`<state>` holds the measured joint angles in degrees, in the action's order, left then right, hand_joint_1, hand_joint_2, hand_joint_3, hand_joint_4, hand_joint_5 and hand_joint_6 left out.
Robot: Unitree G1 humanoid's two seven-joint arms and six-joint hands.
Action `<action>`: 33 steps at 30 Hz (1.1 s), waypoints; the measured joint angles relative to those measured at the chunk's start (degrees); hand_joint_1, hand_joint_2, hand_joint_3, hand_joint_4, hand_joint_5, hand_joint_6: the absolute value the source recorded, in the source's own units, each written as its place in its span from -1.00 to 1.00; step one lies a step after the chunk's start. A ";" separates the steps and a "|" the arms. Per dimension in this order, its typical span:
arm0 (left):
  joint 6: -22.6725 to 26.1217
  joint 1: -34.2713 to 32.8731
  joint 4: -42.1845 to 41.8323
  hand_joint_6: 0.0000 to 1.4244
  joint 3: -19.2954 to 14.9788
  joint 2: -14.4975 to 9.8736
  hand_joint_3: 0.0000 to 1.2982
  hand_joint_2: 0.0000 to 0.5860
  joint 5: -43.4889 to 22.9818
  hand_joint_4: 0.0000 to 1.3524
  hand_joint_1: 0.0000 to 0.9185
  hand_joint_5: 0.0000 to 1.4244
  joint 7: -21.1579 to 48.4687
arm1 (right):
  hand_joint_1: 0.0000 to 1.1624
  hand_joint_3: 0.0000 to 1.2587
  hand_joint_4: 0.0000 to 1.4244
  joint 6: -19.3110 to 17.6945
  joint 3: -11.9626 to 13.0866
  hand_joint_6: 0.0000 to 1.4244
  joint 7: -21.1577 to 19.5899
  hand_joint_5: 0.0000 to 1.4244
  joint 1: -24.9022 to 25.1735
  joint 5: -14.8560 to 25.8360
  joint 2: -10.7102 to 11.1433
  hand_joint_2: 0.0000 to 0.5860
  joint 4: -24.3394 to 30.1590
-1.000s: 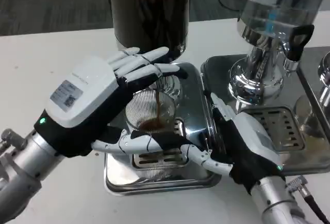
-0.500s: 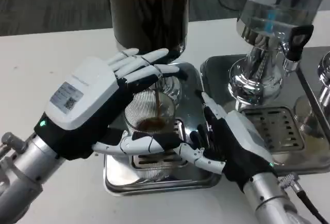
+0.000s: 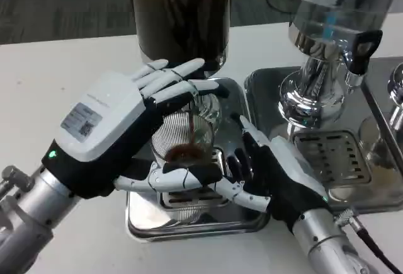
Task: Grasp the cup under the faucet to collect the drink, then remove the cup.
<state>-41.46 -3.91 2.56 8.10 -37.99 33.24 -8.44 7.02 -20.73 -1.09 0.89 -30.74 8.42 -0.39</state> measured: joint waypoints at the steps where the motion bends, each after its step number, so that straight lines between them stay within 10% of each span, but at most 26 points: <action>1: 0.29 0.16 -0.13 -0.91 -0.04 0.01 -0.63 -0.49 0.34 -0.99 -1.00 -0.77 -0.32 | -0.28 -1.00 -1.00 0.00 0.00 -1.00 0.00 -1.00 0.00 0.06 0.00 -0.28 0.00; 7: 1.99 3.59 -1.09 -1.00 -0.33 0.14 -0.99 -0.49 4.26 -1.00 -1.00 -1.00 -2.54 | -0.27 -1.00 -1.00 0.00 0.05 -1.00 -0.01 -1.00 0.07 0.17 0.01 -0.28 -0.14; 33: 15.67 24.37 -3.21 -1.00 -12.98 8.16 -1.00 -0.71 7.13 -1.00 -1.00 -1.00 -14.84 | -0.26 -1.00 -1.00 -1.22 0.34 -1.00 0.16 -1.00 1.77 2.79 0.63 -0.29 -2.29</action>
<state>-25.79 20.46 -0.65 -4.88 -29.83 40.36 -23.28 5.80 -20.39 -0.92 2.66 -27.95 9.05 -2.69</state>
